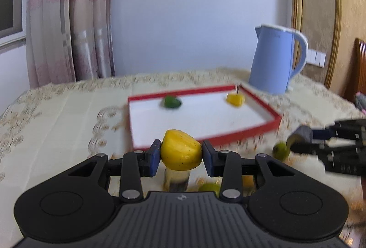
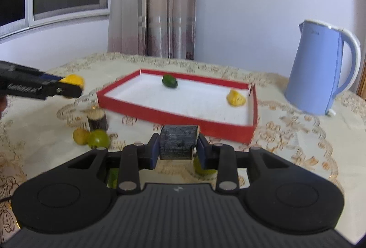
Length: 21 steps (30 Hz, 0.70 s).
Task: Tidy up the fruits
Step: 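Carry both pieces to the red tray while the left tool releases the lemon inside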
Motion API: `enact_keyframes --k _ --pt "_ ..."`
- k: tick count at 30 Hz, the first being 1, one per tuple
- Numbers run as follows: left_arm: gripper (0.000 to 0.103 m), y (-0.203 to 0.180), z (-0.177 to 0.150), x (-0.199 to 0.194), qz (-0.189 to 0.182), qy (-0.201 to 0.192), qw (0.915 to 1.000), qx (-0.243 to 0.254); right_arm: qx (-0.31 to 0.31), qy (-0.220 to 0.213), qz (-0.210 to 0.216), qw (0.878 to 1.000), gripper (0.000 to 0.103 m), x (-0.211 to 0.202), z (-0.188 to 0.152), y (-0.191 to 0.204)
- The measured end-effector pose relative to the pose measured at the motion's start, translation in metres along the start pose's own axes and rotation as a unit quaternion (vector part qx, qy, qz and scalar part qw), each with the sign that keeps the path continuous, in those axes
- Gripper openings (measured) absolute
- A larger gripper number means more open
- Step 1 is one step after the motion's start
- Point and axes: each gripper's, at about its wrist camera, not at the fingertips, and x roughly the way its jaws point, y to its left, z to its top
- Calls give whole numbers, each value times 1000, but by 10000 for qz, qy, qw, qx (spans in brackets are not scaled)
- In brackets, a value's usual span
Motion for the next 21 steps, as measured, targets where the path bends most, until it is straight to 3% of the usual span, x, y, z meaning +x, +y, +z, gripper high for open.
enact_keyframes --k 6,21 --pt "37 -17 23 26 145 -174 9997 28 66 -177 14 9998 32 -9 3 -4" --pt "37 -28 44 84 536 -121 9985 36 152 -200 -28 9997 32 -15 -2 -15"
